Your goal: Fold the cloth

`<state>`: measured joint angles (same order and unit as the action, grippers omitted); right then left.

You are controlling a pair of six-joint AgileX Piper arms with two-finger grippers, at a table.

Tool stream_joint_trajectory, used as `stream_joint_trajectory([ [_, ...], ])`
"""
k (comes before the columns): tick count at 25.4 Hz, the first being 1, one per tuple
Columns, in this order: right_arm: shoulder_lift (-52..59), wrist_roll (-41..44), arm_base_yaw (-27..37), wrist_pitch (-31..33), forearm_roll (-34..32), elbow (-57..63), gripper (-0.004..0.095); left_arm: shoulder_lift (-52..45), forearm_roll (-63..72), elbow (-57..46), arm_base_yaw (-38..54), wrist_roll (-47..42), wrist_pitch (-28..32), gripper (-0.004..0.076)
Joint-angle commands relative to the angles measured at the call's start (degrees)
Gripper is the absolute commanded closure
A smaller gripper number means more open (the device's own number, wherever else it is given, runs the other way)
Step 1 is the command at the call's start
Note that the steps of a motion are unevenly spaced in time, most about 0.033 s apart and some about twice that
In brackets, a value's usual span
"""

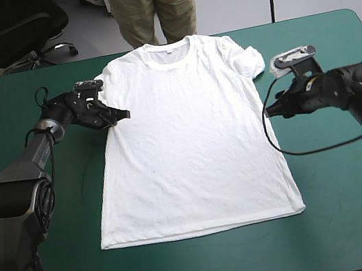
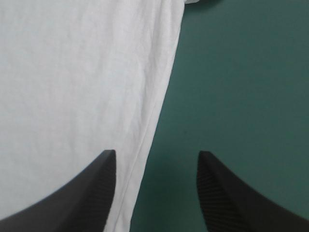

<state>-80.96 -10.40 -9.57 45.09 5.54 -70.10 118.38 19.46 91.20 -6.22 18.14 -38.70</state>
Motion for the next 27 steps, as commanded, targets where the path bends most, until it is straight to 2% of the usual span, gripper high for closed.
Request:
stream_joint_trajectory([
  [1, -6.4, -2.6, 0.8, -1.0, 0.0, -8.8, 0.0237, -1.6, 0.5, 0.7, -0.6, 0.0, -3.5, 0.0741],
  [8, -20.7, -5.9, 0.8, -1.2, 0.2, -21.4, 0.0306, -1.6, 0.5, 0.7, -0.6, 0.0, -5.2, 0.0741],
  [18, -37.9, -6.5, 0.8, -1.0, 2.2, -35.2, 0.0317, -1.6, 0.9, 0.7, -0.6, 0.0, -3.8, 0.0741],
  [20, -40.9, -6.5, 0.8, -0.9, 3.4, -37.8, 0.0378, -1.6, 0.9, 0.7, -0.6, 0.0, -3.1, 0.0741],
  [21, -42.2, -6.5, 0.8, -0.2, 4.5, -39.1, 0.0461, -1.6, 0.9, 0.7, -0.6, 0.0, -2.6, 0.0741],
  [22, -42.4, -6.5, 0.8, 0.0, 5.2, -39.2, 0.0501, -1.6, 0.9, 0.7, -0.6, 0.0, -2.1, 0.0741],
  [23, -42.5, -7.9, 0.8, 0.4, 7.4, -39.2, 0.0626, -1.7, 0.9, 0.7, -0.6, 0.0, -0.7, 0.0741],
  [24, -42.6, -9.4, 0.8, 0.7, 8.5, -39.2, 0.0703, -1.7, 0.9, 0.7, -0.6, 0.0, 0.0, 0.0741],
  [25, -42.6, -11.6, 0.8, 1.1, 10.0, -39.2, 0.0844, -1.8, 1.1, 0.7, -0.6, 0.0, 0.9, 0.0741],
  [26, -42.6, -12.8, 0.8, 1.2, 10.7, -39.2, 0.0916, -1.9, 1.1, 0.7, -0.6, 0.0, 1.4, 0.0741],
  [27, -42.6, -13.2, 0.8, 1.3, 11.1, -39.3, 0.092, -1.9, 1.1, 0.7, -0.6, 0.0, 1.7, 0.0741],
])
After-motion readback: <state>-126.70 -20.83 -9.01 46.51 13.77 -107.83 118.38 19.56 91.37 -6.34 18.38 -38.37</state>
